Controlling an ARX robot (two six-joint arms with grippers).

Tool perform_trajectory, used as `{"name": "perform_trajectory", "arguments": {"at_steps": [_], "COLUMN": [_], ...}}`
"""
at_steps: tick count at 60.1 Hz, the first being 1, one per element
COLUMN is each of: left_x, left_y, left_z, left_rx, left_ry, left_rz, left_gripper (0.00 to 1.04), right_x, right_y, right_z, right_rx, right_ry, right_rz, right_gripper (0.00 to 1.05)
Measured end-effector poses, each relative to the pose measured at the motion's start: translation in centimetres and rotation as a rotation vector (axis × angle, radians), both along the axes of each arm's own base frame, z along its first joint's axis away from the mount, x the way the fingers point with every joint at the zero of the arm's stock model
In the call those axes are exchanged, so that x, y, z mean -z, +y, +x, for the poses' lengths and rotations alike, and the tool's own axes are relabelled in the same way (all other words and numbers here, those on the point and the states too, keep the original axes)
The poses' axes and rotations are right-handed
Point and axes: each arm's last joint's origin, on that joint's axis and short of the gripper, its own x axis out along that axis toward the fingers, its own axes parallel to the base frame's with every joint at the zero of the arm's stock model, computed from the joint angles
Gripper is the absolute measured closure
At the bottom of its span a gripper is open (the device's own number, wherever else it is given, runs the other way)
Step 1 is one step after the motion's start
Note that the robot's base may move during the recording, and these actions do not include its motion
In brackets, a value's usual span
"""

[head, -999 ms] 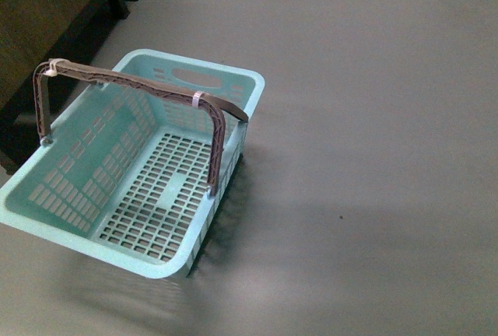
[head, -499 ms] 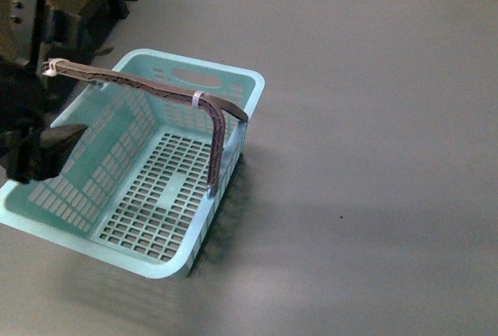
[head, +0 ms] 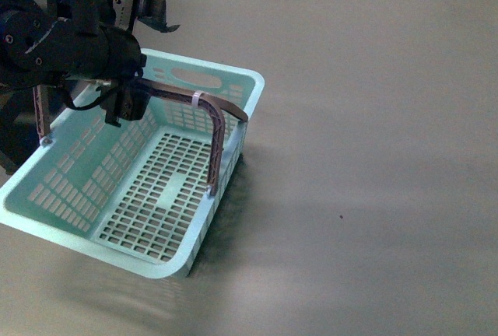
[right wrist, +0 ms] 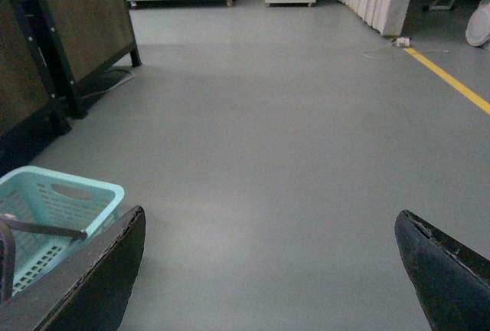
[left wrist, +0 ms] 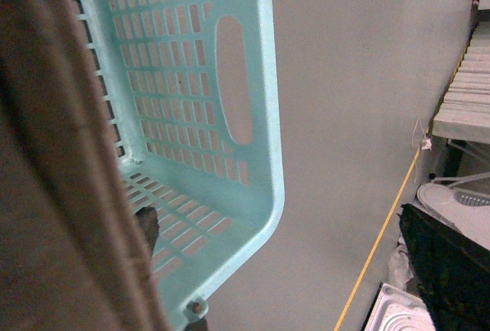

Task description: Pick lemon and mango into basket

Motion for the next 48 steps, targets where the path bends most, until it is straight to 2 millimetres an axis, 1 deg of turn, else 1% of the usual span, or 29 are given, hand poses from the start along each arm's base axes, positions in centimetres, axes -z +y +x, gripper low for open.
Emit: {"name": "perform_trajectory", "arguments": {"at_steps": [6,10,11,13,20,30,37,42,43,45,46,47,48], "left_x": [0.2,0.7,0.8,1.0,1.4,1.1,0.3,-1.2,-1.9,-2.7,-3.6,-4.1,-5.1], "left_y": [-0.2,-0.2,-0.2,-0.2,-0.1,-0.1,0.2,0.5,0.7,0.8,0.9,1.0,1.2], "left_z": [0.2,0.2,0.2,0.2,0.3,0.4,-0.9,-2.7,-3.3,-3.9,-4.5,-4.8,-5.4], "left_rx": [-0.004,-0.012,-0.013,-0.024,-0.051,-0.060,-0.064,-0.075,-0.079,-0.083,-0.086,-0.088,-0.090], "left_ry": [0.012,0.037,0.040,0.053,0.084,0.087,0.065,0.053,0.049,0.040,0.028,0.020,0.003], "left_rz": [0.000,0.003,0.004,0.009,0.004,0.010,0.000,-0.014,-0.020,-0.029,-0.037,-0.042,-0.049], "left_gripper": [0.36,0.50,0.52,0.59,0.74,0.75,0.75,0.75,0.75,0.75,0.75,0.75,0.75], "right_x": [0.0,0.0,0.0,0.0,0.0,0.0,0.0,0.0,0.0,0.0,0.0,0.0,0.0], "right_y": [0.0,0.0,0.0,0.0,0.0,0.0,0.0,0.0,0.0,0.0,0.0,0.0,0.0], "right_z": [0.0,0.0,0.0,0.0,0.0,0.0,0.0,0.0,0.0,0.0,0.0,0.0,0.0], "right_rx": [0.000,0.000,0.000,0.000,0.000,0.000,0.000,0.000,0.000,0.000,0.000,0.000,0.000], "right_ry": [0.000,0.000,0.000,0.000,0.000,0.000,0.000,0.000,0.000,0.000,0.000,0.000,0.000], "right_rz": [0.000,0.000,0.000,0.000,0.000,0.000,0.000,0.000,0.000,0.000,0.000,0.000,0.000], "right_gripper": [0.09,0.09,0.09,0.09,0.09,0.09,0.09,0.09,0.09,0.09,0.09,0.09,0.09]}}
